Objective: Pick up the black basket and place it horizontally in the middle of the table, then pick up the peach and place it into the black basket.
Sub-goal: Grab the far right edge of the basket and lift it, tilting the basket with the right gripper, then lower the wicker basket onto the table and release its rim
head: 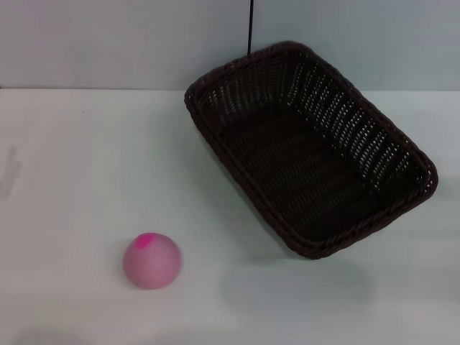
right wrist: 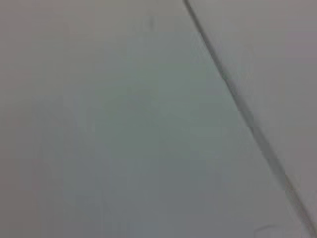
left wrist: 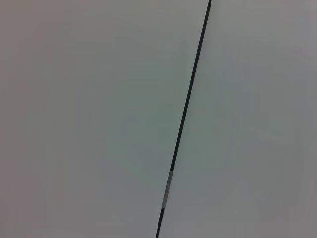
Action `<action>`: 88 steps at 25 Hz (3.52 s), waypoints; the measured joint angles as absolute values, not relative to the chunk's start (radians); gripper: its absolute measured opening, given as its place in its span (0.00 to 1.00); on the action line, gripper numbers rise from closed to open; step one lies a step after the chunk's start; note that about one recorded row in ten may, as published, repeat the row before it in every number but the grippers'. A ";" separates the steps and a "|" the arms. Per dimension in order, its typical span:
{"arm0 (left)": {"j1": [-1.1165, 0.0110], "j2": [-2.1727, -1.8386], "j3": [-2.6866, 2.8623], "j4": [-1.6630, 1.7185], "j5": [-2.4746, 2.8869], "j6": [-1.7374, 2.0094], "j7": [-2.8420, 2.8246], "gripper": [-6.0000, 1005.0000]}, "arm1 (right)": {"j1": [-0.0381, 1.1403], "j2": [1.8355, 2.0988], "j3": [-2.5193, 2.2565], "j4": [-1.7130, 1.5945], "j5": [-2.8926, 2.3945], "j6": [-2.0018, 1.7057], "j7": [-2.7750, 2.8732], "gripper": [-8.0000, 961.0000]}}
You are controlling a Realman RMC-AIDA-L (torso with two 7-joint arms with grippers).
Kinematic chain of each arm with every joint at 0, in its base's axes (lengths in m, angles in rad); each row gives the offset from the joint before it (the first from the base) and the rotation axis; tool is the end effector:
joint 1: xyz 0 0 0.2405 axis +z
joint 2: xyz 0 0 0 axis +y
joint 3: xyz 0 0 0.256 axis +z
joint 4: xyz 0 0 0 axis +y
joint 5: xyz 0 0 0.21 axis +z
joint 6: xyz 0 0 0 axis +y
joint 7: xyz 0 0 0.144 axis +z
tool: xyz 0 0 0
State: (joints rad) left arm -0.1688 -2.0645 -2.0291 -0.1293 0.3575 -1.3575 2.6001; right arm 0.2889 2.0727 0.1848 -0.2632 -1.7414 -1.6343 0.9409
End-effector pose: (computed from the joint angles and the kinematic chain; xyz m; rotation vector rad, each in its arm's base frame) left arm -0.3992 0.2373 0.0384 -1.3989 -0.7297 -0.8211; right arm 0.3703 0.2498 0.0685 -1.5221 0.7176 1.1513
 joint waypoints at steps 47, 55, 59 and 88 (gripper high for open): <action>-0.140 -2.066 -2.028 -0.127 0.359 -1.432 2.571 0.84 | 0.913 1.973 -0.729 -0.781 -2.600 -1.441 2.506 0.87; -0.133 -2.068 -2.028 -0.120 0.359 -1.437 2.571 0.84 | 0.909 1.991 -0.782 -0.726 -2.588 -1.357 2.486 0.87; -0.129 -2.068 -2.028 -0.119 0.359 -1.443 2.571 0.84 | 0.906 1.997 -0.782 -0.726 -2.582 -1.346 2.475 0.81; -0.085 -2.065 -2.029 -0.120 0.359 -1.466 2.571 0.84 | 0.950 1.988 -0.795 -0.758 -2.497 -1.430 2.008 0.19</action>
State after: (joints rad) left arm -0.0852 -2.0647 -2.0295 -0.1199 0.3589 -1.4663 2.5709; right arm 0.9496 1.9884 -0.7952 -0.7581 -2.4972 -1.4300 2.0077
